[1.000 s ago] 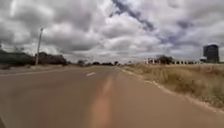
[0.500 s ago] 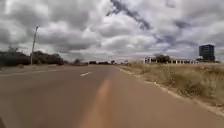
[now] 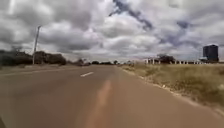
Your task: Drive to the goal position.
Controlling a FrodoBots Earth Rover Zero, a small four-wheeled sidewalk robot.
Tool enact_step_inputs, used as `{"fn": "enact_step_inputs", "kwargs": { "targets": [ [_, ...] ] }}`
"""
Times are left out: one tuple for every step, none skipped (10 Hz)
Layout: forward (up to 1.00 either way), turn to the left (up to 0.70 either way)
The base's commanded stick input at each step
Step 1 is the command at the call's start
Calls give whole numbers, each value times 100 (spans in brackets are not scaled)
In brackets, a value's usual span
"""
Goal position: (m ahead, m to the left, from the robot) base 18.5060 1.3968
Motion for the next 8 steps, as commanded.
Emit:
{"fn": "enact_step_inputs", "kwargs": {
  "targets": [
    [85,-7],
    [85,-19],
    [85,-33],
    [85,-29],
    [85,-23],
    [85,-17],
    [85,-18],
    [85,-20]
  ]
}}
